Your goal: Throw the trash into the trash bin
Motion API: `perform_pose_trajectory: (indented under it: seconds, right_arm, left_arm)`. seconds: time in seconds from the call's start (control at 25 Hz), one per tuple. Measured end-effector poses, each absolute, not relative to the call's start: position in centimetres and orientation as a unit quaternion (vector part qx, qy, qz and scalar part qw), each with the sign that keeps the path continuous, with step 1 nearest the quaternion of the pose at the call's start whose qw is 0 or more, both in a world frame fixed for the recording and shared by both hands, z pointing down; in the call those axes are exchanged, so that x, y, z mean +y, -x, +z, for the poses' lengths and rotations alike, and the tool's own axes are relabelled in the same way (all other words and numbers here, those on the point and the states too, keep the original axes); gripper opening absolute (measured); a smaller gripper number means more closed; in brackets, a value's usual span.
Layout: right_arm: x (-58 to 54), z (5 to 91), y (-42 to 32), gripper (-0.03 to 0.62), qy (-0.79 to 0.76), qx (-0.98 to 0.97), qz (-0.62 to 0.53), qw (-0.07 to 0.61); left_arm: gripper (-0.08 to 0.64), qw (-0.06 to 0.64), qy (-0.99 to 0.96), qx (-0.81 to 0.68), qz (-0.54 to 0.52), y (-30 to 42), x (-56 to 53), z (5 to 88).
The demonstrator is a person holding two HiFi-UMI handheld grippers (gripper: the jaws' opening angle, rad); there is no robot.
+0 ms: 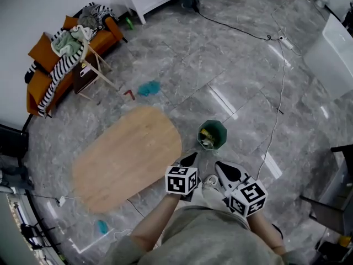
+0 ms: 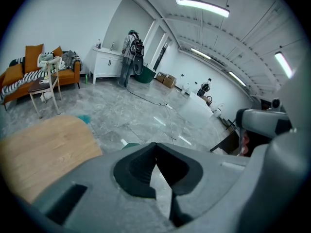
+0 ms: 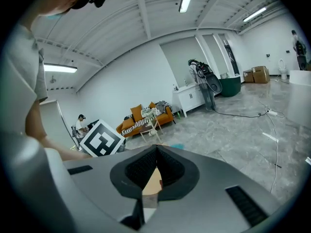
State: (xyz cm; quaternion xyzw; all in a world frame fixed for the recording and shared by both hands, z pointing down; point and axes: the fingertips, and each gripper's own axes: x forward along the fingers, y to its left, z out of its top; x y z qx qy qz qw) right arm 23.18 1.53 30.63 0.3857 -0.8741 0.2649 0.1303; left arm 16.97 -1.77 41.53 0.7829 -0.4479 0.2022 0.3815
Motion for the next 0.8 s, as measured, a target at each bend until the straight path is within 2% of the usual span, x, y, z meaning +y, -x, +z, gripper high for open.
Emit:
perform_pose_trajectory:
  seconds: [0.8]
  right_arm:
    - [1.5, 21.4, -22.5, 0.008, -0.385, -0.901, 0.192, 0.064]
  left_arm:
    - [0.011, 0.319, -0.813, -0.464, 0.145, -14.2, -0.1, 31.1]
